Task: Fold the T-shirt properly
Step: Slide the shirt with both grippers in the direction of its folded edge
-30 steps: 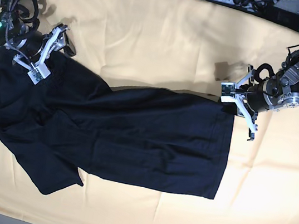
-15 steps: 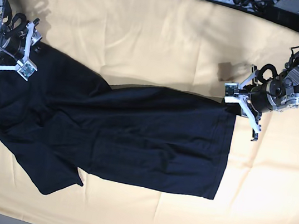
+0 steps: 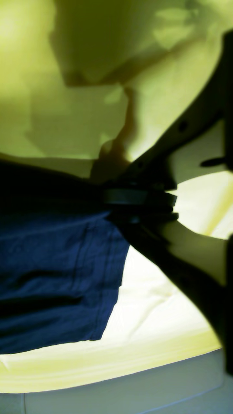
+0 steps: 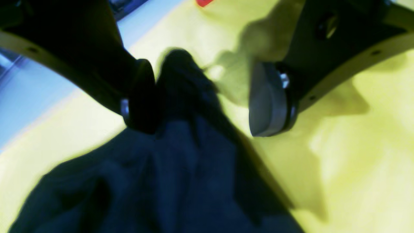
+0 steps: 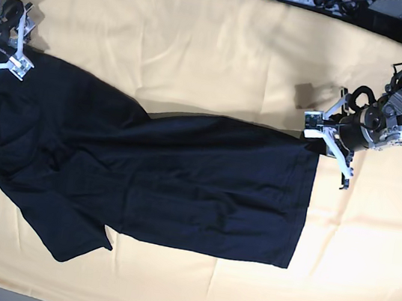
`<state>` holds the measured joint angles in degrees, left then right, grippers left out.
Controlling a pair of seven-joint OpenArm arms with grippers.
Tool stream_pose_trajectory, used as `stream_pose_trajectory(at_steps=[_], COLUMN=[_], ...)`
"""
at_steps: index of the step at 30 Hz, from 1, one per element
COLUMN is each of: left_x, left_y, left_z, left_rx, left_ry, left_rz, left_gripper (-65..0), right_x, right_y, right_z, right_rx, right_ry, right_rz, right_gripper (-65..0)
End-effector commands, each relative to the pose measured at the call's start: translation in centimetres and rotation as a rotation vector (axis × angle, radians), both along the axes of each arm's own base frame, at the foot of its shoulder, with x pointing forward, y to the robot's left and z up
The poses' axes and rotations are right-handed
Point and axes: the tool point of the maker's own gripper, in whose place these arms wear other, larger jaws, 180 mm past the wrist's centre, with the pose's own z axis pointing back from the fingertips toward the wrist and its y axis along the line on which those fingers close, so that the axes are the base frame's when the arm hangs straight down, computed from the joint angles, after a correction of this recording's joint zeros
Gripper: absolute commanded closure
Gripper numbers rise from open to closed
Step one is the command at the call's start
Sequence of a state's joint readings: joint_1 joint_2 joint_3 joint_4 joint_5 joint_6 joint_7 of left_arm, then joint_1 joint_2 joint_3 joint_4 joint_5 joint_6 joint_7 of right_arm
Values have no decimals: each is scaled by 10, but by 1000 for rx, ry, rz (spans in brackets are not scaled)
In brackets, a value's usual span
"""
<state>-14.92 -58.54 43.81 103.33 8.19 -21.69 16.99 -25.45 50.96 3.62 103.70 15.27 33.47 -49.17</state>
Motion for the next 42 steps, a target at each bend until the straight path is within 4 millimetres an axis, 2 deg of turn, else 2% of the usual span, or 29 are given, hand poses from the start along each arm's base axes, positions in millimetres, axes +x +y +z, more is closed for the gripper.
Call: stream_pose_trajectory(at_steps=[1, 4, 7, 12, 15, 17, 26, 32, 34, 39, 41, 42], left_x=[10, 9, 9, 9, 9, 9, 10, 9, 9, 9, 9, 8], left_y=[9, 13, 13, 13, 15, 16, 19, 27, 27, 27, 26, 24], left_z=[12, 13, 13, 13, 13, 13, 14, 16, 16, 16, 17, 18], left_rx=[17, 26, 27, 26, 29, 32, 40, 60, 60, 61, 58, 55], left_ry=[-39, -39, -38, -38, -38, -39, -41, -41, -41, -41, -43, -44], left_rz=[8, 11, 10, 10, 10, 11, 13, 18, 17, 17, 13, 9], left_gripper=[0, 0, 0, 0, 0, 0, 0, 0, 0, 0, 0, 0], right_x=[4, -1, 2, 3, 12, 15, 13, 20, 23, 28, 27, 28], right_y=[-10, -28, -39, -39, -51, -58, -63, -62, -59, -64, -70, -72], right_z=[5, -1, -2, -2, 6, 10, 12, 15, 14, 16, 19, 20], right_rx=[-21, -59, -98, -89, -143, -187, -216, -201, -180, -178, -210, -228], right_ry=[-5, 14, -12, -24, -93, -119, -111, -164, -181, -226, -234, -236], right_rz=[-4, -36, -51, -58, -99, -110, -115, -133, -121, -156, -169, -165], right_gripper=[-437, -437, -437, -432, -370, -357, -357, -355, -294, -49, 0, 0])
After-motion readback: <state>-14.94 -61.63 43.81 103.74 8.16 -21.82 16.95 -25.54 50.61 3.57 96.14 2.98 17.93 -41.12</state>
